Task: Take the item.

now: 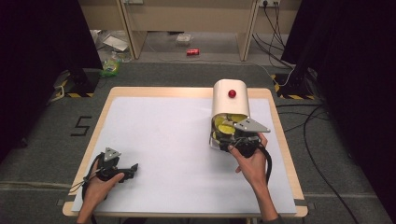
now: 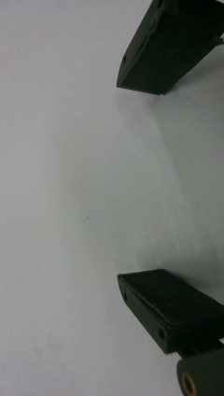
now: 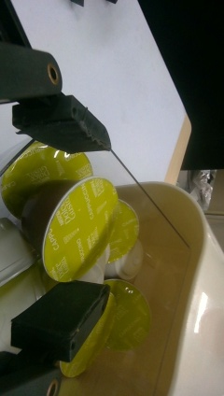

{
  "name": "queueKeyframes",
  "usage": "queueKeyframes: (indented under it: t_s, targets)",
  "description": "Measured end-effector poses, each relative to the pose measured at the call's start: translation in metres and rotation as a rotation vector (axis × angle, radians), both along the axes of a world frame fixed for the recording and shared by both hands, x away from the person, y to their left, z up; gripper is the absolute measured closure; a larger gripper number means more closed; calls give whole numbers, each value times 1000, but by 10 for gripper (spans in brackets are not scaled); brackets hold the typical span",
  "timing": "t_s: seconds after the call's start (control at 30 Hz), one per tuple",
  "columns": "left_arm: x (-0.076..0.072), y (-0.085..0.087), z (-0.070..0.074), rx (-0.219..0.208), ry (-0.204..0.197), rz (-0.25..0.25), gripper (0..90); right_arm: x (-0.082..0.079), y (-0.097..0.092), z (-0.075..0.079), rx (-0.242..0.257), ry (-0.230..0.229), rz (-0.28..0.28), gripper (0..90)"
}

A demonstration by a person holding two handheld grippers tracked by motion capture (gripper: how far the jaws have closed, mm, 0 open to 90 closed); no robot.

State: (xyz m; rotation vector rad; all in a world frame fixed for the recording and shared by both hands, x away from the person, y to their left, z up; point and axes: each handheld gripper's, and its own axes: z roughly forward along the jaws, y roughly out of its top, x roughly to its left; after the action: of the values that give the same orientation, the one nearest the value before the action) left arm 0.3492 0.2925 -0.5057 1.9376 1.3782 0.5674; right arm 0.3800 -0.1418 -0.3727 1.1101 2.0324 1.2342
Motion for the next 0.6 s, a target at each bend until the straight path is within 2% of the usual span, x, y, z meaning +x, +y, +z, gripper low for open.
queueKeyframes:
  t_s: [0.07,0.13,0.6]
  targets:
    - [0,0,0,1,1,0,58,-1,0,-2,-13,33,2,269]
    - [0,0,0,1,1,0,58,-1,1,-3,-19,46,2,270]
    - [0,0,0,1,0,0,58,-9,-2,-4,19,80,0,339]
